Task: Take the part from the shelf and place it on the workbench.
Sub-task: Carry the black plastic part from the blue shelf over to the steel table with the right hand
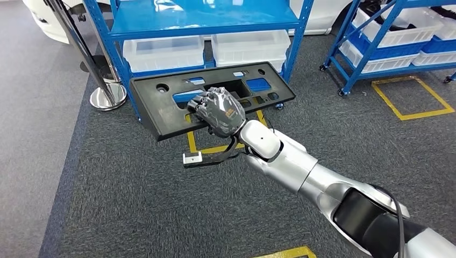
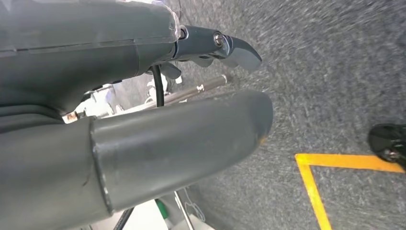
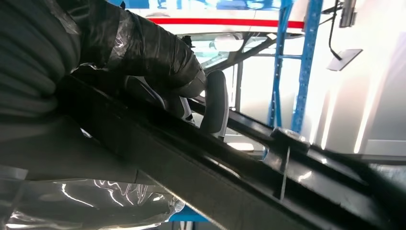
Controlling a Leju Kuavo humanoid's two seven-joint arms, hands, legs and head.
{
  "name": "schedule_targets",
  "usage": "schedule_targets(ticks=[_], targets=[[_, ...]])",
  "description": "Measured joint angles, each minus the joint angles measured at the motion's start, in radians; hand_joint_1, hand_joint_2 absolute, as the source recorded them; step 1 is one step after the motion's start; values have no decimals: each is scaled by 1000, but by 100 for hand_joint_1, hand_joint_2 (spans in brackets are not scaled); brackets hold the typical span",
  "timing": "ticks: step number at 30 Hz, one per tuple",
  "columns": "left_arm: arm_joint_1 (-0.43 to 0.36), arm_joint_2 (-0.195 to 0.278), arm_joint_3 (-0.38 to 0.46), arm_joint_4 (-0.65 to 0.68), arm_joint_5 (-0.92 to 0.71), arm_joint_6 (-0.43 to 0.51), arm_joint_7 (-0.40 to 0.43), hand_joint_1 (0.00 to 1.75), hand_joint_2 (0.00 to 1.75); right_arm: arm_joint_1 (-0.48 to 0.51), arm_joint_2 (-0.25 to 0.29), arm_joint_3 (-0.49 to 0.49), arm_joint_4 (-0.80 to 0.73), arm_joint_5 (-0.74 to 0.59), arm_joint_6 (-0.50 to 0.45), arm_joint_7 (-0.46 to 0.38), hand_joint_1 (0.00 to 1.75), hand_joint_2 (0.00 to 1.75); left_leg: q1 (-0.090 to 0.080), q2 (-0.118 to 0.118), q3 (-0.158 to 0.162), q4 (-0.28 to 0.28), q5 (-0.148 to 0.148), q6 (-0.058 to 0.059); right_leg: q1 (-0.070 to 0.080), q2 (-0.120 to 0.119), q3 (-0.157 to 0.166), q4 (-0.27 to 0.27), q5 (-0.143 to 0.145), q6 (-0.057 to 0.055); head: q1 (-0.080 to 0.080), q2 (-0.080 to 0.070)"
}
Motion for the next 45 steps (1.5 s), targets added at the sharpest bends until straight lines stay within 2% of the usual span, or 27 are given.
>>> schedule_targets(ticks=[3, 4, 5, 6, 8, 10, 12, 14, 16, 18, 19, 20, 21, 22, 24, 26, 28, 30, 32, 34, 35, 36, 37, 39, 41, 43, 45], targets=[[4, 0, 8, 1, -2, -2, -2, 0, 0, 3, 0, 0, 2, -1, 3, 2, 175, 175, -4, 11, -30, 4, 25, 12, 1, 3, -63, 187, -115, 5, 0, 0], [6, 0, 10, 1, -2, -3, -2, 0, 0, 5, 0, 0, 3, -2, 5, 3, 175, 175, -6, 15, -40, 7, 30, 13, 2, 4, -67, 224, -130, 4, 0, 0], [8, 0, 11, 1, -2, -3, -3, 0, 0, 7, 0, 0, 3, -2, 7, 4, 175, 175, -9, 18, -48, 10, 33, 14, 4, 3, -53, 225, -127, 2, 0, 0], [9, 0, 12, 2, -2, -3, -3, 0, 0, 8, 0, 1, 3, -3, 8, 5, 175, 175, -11, 23, -54, 14, 35, 14, 5, 1, -18, 185, -110, -3, 0, 0], [11, 0, 15, 2, -2, -3, -3, 0, 0, 6, 1, 0, 3, -5, 10, 5, 175, 175, -17, 34, -59, 21, 35, 12, 16, -27, 72, 49, -73, -20, 0, 0], [12, -1, 20, 3, -2, -2, -3, 0, 0, 2, 4, 0, 2, -8, 12, 5, 175, 175, -22, 49, -63, 25, 36, 5, 27, -50, 116, -33, -61, -36, 0, 0], [11, -1, 26, 3, -2, -2, -2, 0, 0, 1, 8, 1, 2, -9, 15, 5, 175, 175, -24, 66, -65, 25, 38, -3, 29, -39, 114, -46, -57, -46, -1, 0], [10, 0, 30, 4, -2, -2, -2, 0, 0, 0, 9, 1, 2, -10, 17, 5, 175, 175, -23, 56, -71, 42, 19, -13, 21, -22, 113, -56, -46, -56, -1, 0], [12, 0, 32, 4, -2, -1, -2, 0, 0, -1, 11, 1, 2, -10, 19, 5, 175, 175, -18, 20, -105, 124, -37, -23, 14, -5, 108, -63, -35, -63, -1, 0], [14, 0, 34, 4, -2, -1, -2, 0, 0, 3, 13, 1, 2, -11, 22, 5, 175, 175, -11, 1, -161, 254, -99, -31, 12, 15, 99, -62, -28, -63, -1, 0], [14, 0, 35, 4, -3, -1, -2, 0, 0, 6, 13, 2, 2, -11, 23, 5, 175, 175, -8, -1, -179, 295, -110, -34, 11, 26, 94, -61, -25, -61, -1, 0], [15, 0, 35, 4, -3, -1, -2, 0, 0, 9, 13, 2, 2, -11, 24, 5, 175, 175, -5, -1, -180, 302, -102, -36, 10, 37, 90, -60, -22, -59, -1, 0], [16, 0, 36, 4, -3, -1, -2, 0, 0, 10, 13, 2, 2, -11, 24, 5, 175, 175, -1, -3, -161, 266, -75, -38, 8, 48, 87, -57, -20, -56, -1, 0], [17, 0, 37, 4, -3, 0, -2, 0, 0, 11, 14, 2, 2, -11, 24, 5, 175, 175, 3, -14, -127, 199, -38, -40, 7, 59, 85, -54, -18, -52, -1, 0], [19, 0, 38, 4, -3, 1, -1, 0, 0, 8, 16, 2, 2, -10, 24, 5, 175, 175, 10, -59, -67, 74, 7, -42, 6, 80, 76, -45, -13, -43, 0, 0], [21, -1, 41, 5, -3, 2, 0, 0, 0, 7, 21, 2, 2, -10, 23, 5, 175, 175, 10, -82, -52, 34, 13, -37, 6, 101, 64, -44, -4, -28, 0, 0], [22, -1, 44, 6, -4, 2, 0, 0, 0, 8, 23, 2, 2, -7, 23, 6, 175, 175, 9, -61, -53, 30, 22, -24, 4, 114, 56, -47, 6, -13, 0, 0], [23, -1, 50, 7, -4, 4, 0, 0, 0, 6, 23, 2, 3, 3, 24, 9, 175, 175, 10, -38, -56, 25, 33, -8, 5, 78, 40, -18, -18, -4, 0, 0], [26, 0, 54, 7, -5, 4, 0, 0, 0, 1, 23, 3, 4, 16, 25, 14, 175, 175, 8, -14, -63, 23, 39, 2, 5, 28, -6, 89, -86, 1, 0, 0], [28, 0, 56, 8, -6, 3, -1, 0, 0, 0, 24, 4, 6, 24, 25, 18, 175, 175, 4, 11, -70, 23, 42, 5, 4, 14, -54, 214, -142, 4, 0, 0], [28, 0, 56, 8, -7, 2, -2, 0, 0, 1, 25, 5, 7, 25, 25, 20, 175, 175, 3, 23, -71, 24, 42, 6, 4, 13, -58, 237, -146, 4, 0, 0], [28, 0, 56, 8, -6, 2, -2, 0, 0, 1, 25, 6, 9, 26, 25, 21, 175, 175, 2, 34, -72, 24, 43, 6, 4, 11, -41, 220, -132, 2, 0, 0], [27, 0, 57, 8, -6, 1, -2, 0, 0, -1, 25, 6, 10, 27, 26, 22, 175, 175, 0, 45, -71, 24, 42, 6, 7, 2, -3, 163, -104, -4, 0, 0], [27, 0, 59, 8, -6, -2, -2, 0, 0, -9, 25, 6, 10, 35, 30, 23, 175, 175, -6, 65, -69, 25, 40, 2, 19, -46, 78, 22, -61, -21, 0, 0], [26, 0, 61, 8, -6, -4, -2, 0, 0, -20, 25, 6, 11, 44, 36, 25, 175, 175, -11, 85, -69, 26, 39, -5, 32, -75, 110, -47, -53, -35, 0, 0], [23, 2, 62, 8, -8, -4, -1, 0, 0, -26, 24, 7, 12, 54, 40, 26, 175, 175, -13, 105, -67, 24, 36, -15, 31, -54, 108, -53, -49, -43, 0, 0], [22, 3, 63, 8, -11, -4, -2, 0, 0, -32, 21, 8, 13, 62, 45, 26, 175, 175, -10, 78, -73, 46, 14, -25, 24, -32, 109, -61, -41, -52, 0, 0]])
